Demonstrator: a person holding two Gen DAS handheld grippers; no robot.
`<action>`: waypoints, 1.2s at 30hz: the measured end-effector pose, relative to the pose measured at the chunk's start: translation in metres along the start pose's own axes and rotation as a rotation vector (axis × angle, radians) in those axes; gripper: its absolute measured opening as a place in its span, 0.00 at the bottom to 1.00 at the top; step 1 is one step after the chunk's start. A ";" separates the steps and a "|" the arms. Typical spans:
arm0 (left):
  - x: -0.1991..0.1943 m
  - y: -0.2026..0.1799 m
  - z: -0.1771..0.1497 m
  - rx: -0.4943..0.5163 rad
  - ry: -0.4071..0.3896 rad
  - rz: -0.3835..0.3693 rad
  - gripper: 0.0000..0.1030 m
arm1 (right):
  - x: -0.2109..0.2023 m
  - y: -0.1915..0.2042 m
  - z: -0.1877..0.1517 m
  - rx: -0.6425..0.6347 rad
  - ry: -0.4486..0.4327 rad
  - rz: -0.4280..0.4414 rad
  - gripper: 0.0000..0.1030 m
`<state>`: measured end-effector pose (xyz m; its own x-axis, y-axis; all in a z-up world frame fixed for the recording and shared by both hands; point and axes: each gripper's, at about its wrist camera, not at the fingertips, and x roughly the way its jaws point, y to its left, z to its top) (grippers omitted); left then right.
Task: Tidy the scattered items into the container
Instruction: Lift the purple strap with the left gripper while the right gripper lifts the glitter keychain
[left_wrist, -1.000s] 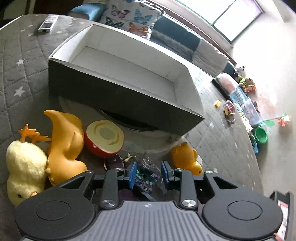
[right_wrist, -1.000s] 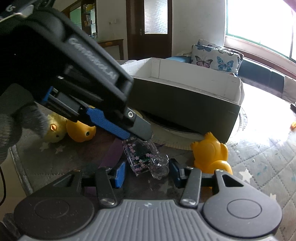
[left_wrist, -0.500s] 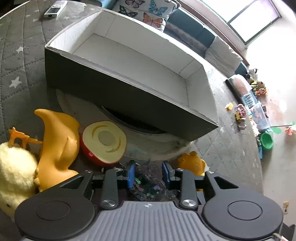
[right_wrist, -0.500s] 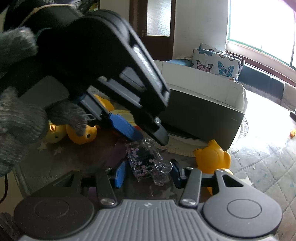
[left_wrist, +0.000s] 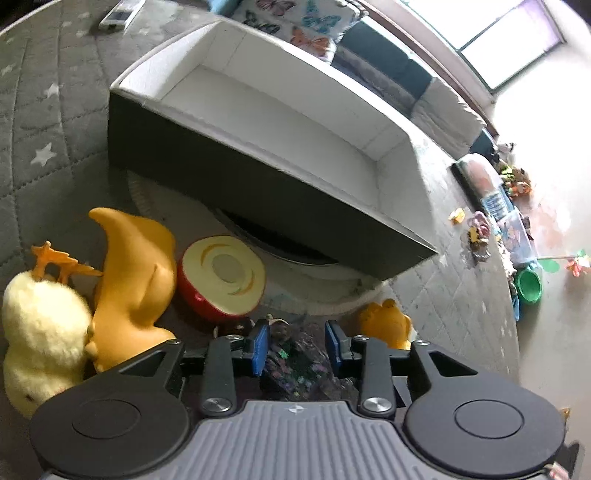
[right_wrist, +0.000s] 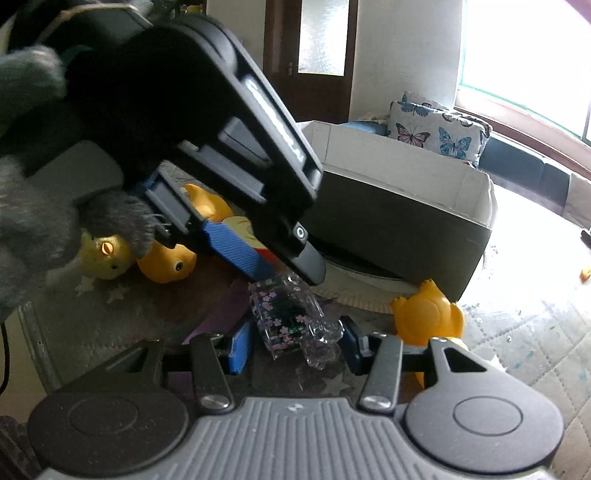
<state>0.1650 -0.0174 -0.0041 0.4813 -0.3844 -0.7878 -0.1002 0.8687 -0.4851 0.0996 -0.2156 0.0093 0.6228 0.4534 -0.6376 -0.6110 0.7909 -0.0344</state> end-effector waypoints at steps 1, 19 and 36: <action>-0.003 -0.002 -0.002 0.008 -0.007 0.005 0.35 | 0.000 0.000 0.000 0.001 -0.001 0.000 0.49; -0.014 0.037 -0.016 -0.126 -0.020 0.010 0.35 | 0.005 -0.009 0.002 0.011 -0.001 0.011 0.46; -0.005 0.010 -0.023 0.076 -0.040 0.105 0.33 | -0.001 -0.018 -0.001 0.028 0.005 0.002 0.44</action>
<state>0.1414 -0.0137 -0.0142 0.5066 -0.2787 -0.8159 -0.0864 0.9252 -0.3696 0.1093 -0.2310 0.0102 0.6189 0.4527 -0.6419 -0.5980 0.8014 -0.0113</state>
